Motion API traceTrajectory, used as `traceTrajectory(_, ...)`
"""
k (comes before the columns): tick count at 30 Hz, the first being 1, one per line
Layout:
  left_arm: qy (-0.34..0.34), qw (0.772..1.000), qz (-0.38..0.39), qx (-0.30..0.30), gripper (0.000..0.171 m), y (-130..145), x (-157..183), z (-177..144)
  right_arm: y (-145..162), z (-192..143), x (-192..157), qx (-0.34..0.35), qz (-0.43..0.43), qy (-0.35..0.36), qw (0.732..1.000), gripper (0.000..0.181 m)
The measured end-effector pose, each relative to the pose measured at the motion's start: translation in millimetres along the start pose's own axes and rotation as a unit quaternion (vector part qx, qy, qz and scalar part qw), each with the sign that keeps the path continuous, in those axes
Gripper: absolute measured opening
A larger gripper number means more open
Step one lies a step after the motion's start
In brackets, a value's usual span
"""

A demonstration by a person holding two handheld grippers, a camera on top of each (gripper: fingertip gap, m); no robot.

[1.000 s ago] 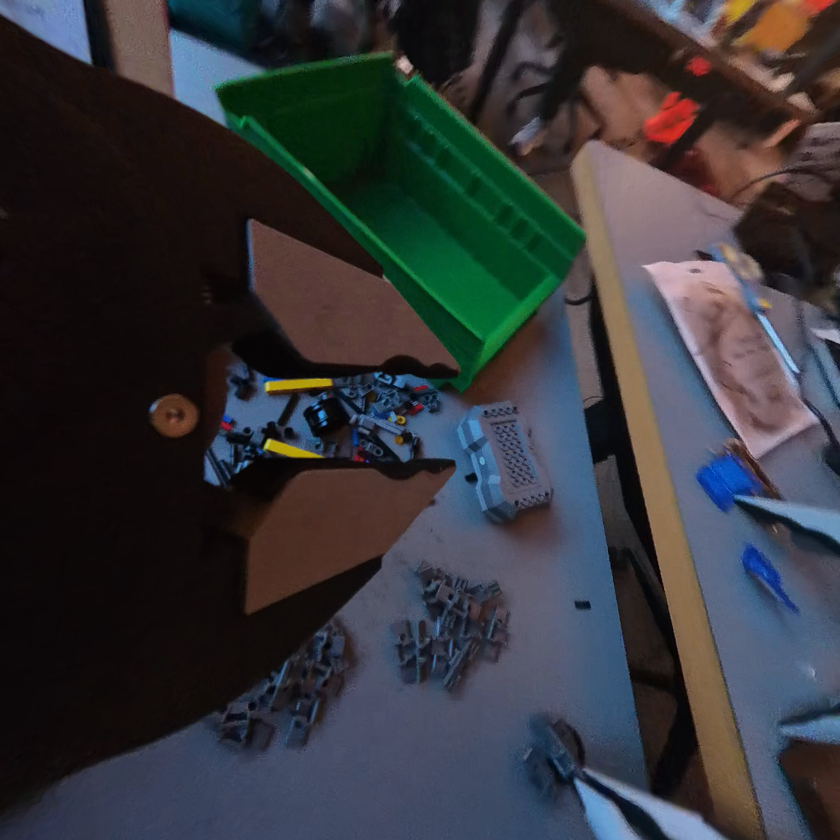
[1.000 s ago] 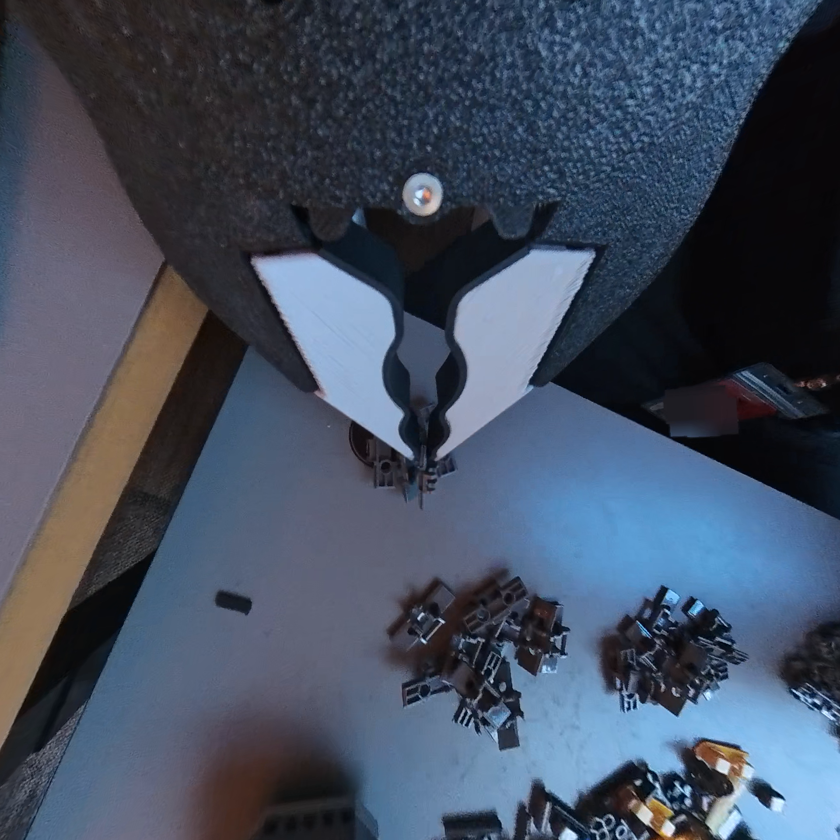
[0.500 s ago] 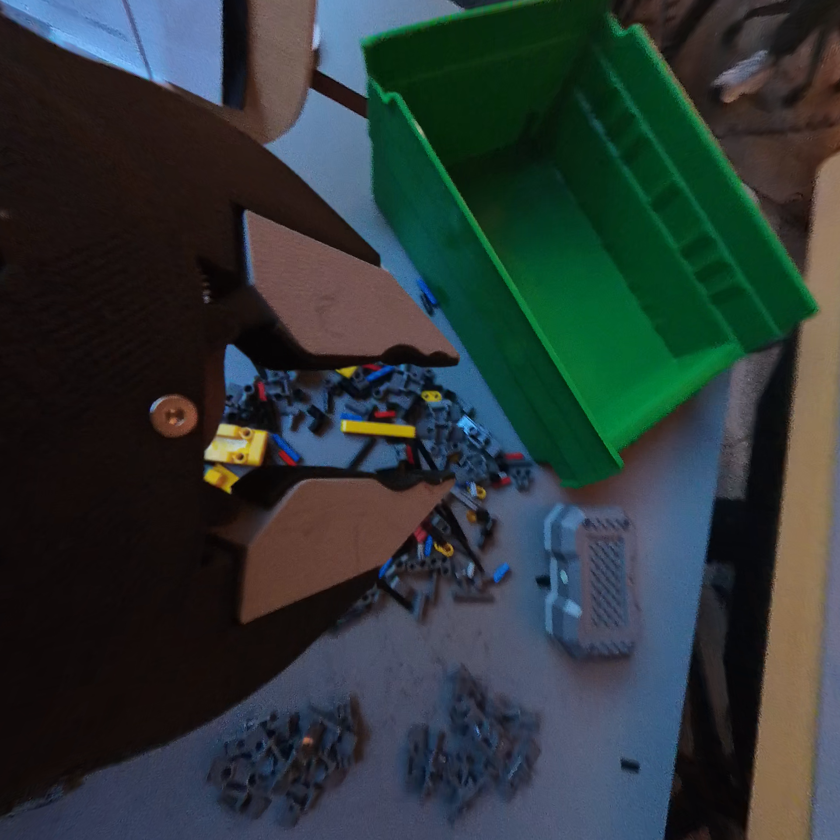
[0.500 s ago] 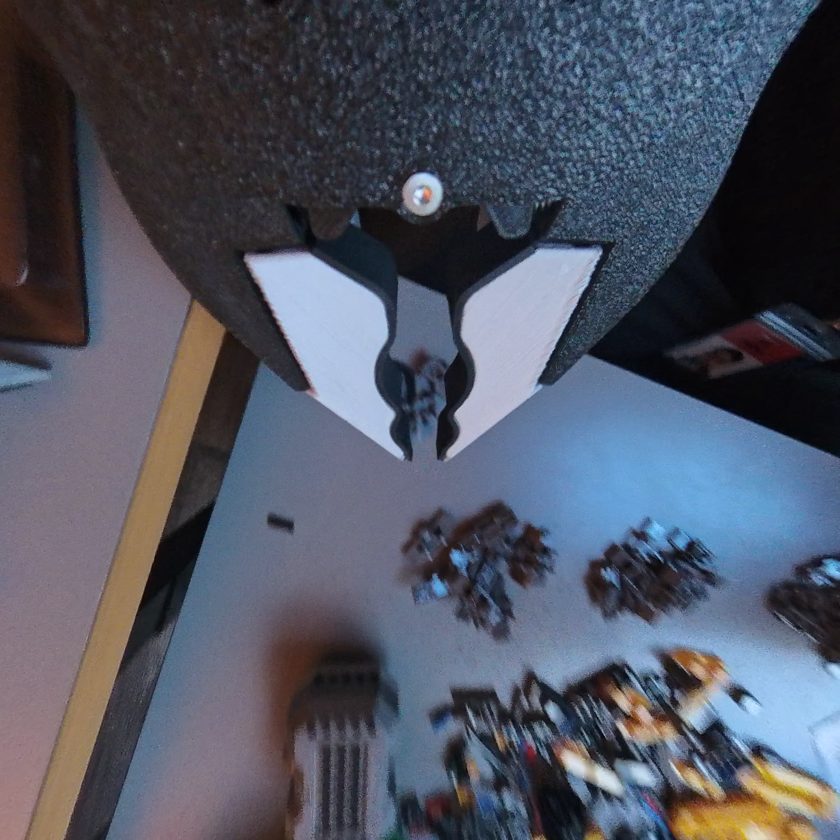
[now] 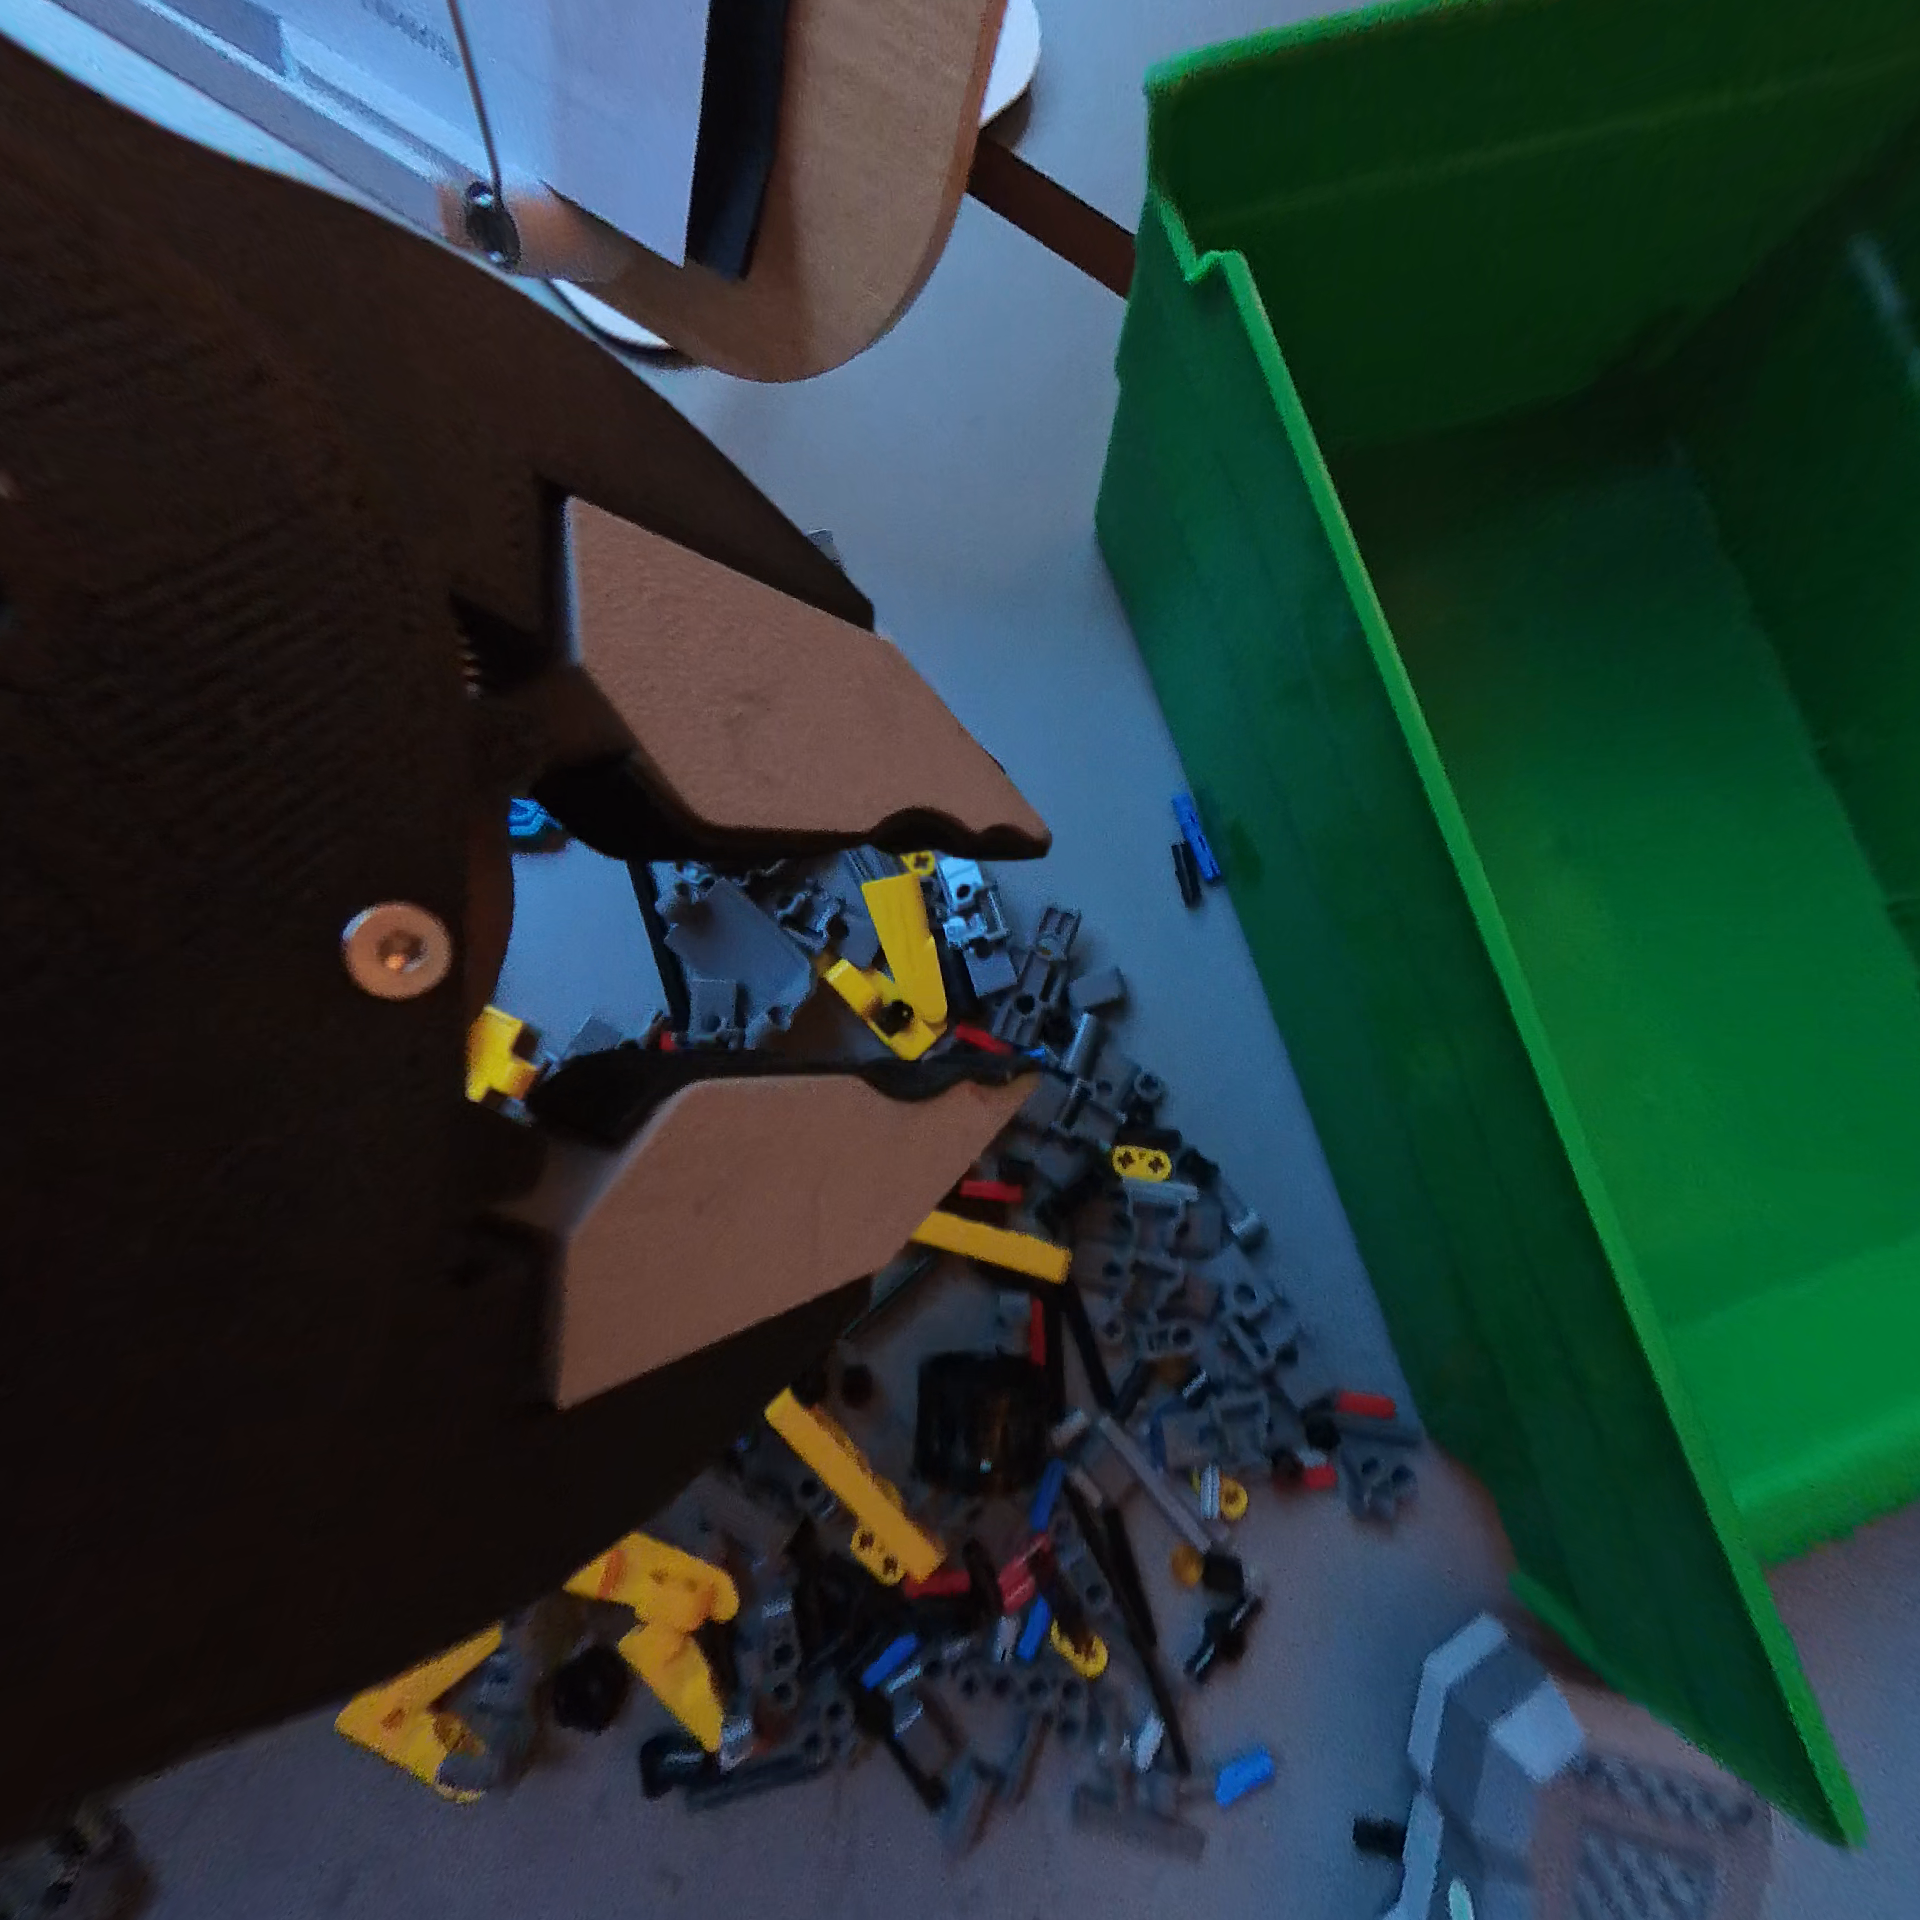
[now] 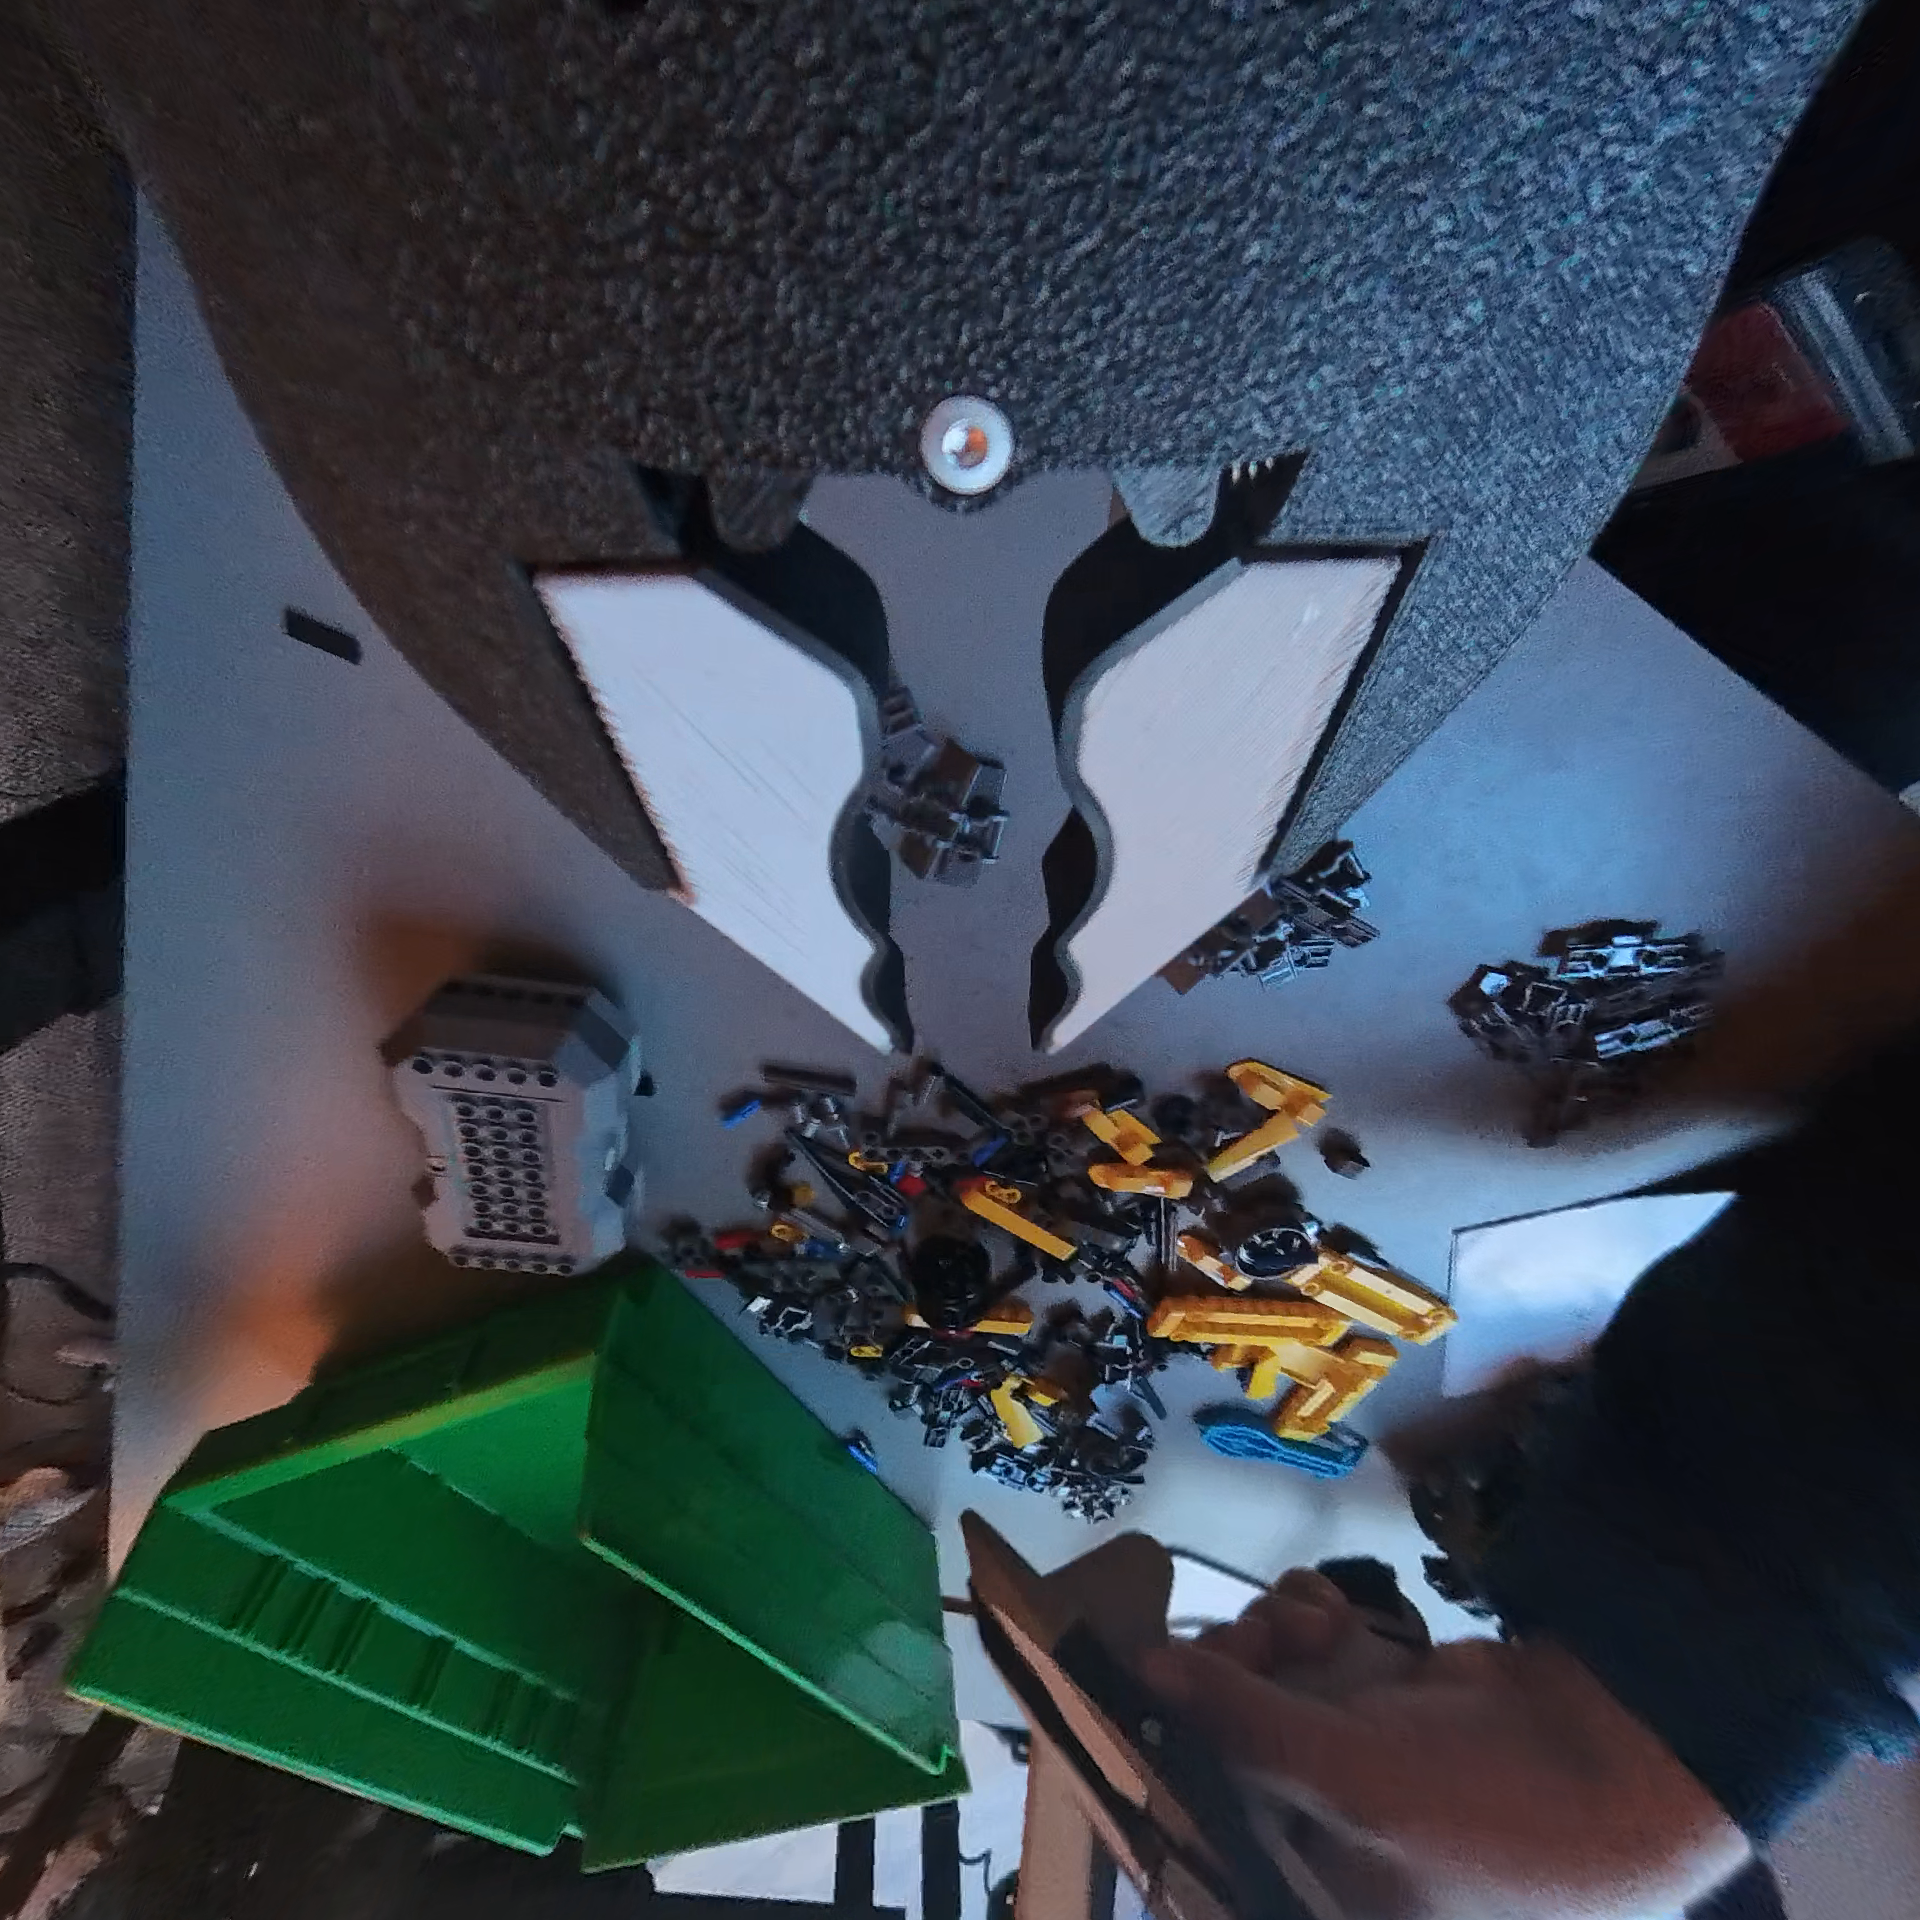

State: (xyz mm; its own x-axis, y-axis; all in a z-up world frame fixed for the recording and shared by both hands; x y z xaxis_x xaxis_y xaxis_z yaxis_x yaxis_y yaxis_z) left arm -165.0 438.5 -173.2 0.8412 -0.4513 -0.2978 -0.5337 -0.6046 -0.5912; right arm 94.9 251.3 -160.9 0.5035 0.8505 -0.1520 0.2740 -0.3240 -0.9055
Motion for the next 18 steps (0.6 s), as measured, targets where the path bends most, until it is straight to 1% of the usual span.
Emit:
traceTrajectory(2, -0.012, 1.000, -0.008, -0.024, 0.030, 6, -3, 10, -3, -6, 3, 0.021, 0.016, -0.008, 1.000, 0.023)
traceTrajectory(5, -0.015, 0.999, -0.009, -0.050, 0.032, 13, 0, 23, -6, -15, 7, 0.048, 0.037, -0.016, 0.998, 0.023)
traceTrajectory(12, -0.021, 0.996, -0.013, -0.086, 0.033, 26, -4, 43, -13, -32, 11, 0.063, 0.028, 0.002, 0.998, 0.022)
traceTrajectory(13, -0.017, 0.996, -0.014, -0.087, 0.032, 27, -3, 43, -14, -33, 11, 0.065, 0.028, 0.001, 0.998, 0.021)
traceTrajectory(16, -0.006, 0.996, -0.008, -0.089, 0.020, 29, -1, 46, -15, -35, 11, 0.067, 0.026, 0.004, 0.997, 0.021)
traceTrajectory(18, -0.005, 0.996, 0.000, -0.089, 0.019, 30, -1, 47, -16, -36, 11, 0.068, 0.026, 0.003, 0.997, 0.021)
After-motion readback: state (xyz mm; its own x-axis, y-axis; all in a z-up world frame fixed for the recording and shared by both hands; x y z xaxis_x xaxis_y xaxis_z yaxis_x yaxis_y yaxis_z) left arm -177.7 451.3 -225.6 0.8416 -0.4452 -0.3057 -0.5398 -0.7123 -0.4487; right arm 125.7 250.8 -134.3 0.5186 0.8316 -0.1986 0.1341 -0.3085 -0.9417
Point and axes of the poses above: each gripper's, where its closed fingertips meet, z out along the fingers, y out of its underside, x = y × z across the jaws, the point moved 6 cm from there along -z, back along the fingers, and after that the axes turned 13 degrees about -y, right-handed, at the moved point
